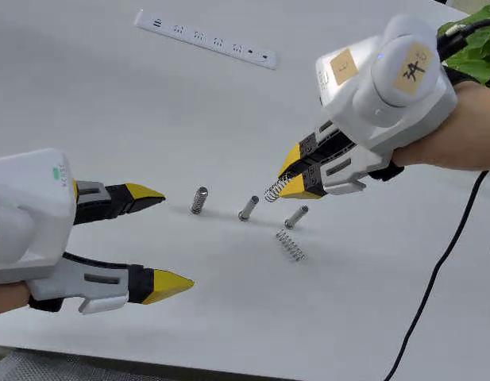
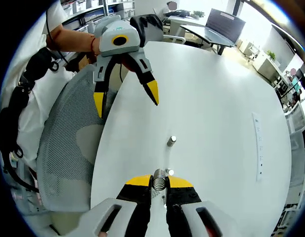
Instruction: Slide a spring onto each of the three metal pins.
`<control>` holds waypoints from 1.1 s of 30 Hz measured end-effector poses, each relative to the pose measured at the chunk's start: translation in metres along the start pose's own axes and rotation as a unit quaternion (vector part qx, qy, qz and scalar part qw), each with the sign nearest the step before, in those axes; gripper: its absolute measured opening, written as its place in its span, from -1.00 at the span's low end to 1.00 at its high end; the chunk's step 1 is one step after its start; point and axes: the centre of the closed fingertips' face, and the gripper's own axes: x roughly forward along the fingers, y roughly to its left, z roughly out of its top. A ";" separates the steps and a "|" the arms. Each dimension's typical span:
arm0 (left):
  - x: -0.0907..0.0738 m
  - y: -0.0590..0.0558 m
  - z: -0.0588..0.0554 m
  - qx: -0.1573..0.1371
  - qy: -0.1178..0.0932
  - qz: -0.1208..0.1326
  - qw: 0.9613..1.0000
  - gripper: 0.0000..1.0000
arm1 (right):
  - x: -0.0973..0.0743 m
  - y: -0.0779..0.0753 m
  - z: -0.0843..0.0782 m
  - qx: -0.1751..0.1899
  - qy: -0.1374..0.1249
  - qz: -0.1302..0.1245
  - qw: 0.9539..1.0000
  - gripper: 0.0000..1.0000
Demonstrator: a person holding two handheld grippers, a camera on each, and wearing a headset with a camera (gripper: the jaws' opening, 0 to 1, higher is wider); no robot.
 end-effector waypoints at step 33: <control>0.001 0.010 -0.005 -0.036 -0.053 0.007 0.998 0.98 | 0.043 -0.013 -0.013 0.012 0.041 0.022 0.999 -0.87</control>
